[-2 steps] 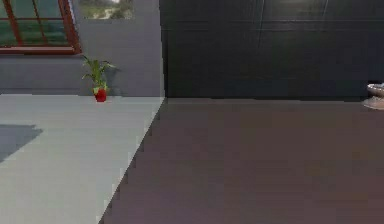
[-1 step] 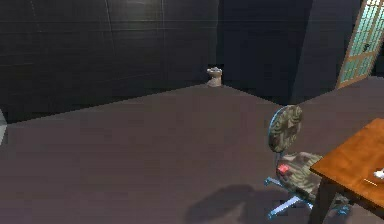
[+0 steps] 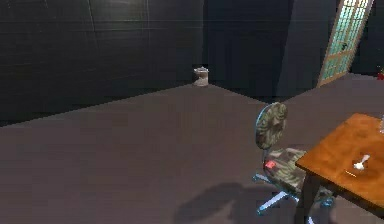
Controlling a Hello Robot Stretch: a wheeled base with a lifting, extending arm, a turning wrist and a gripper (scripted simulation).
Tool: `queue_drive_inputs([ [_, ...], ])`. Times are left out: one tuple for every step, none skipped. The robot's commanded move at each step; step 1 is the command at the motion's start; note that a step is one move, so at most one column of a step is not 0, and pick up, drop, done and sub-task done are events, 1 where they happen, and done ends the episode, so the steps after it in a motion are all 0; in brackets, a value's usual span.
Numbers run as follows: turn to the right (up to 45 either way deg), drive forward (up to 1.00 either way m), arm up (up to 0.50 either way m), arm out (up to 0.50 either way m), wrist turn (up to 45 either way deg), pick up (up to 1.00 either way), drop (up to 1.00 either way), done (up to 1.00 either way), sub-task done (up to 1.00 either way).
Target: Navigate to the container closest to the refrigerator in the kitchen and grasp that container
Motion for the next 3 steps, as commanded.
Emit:
queue_drive_inputs([
  [0.0,1.0,0.0,0.0,0.0,0.0,0.0,0.0,0.0],
  [0.0,0.9,0.0,0.0,0.0,0.0,0.0,0.0,0.0],
  [45.0,0.0,0.0,0.0,0.0,0.0,0.0,0.0,0.0],
])
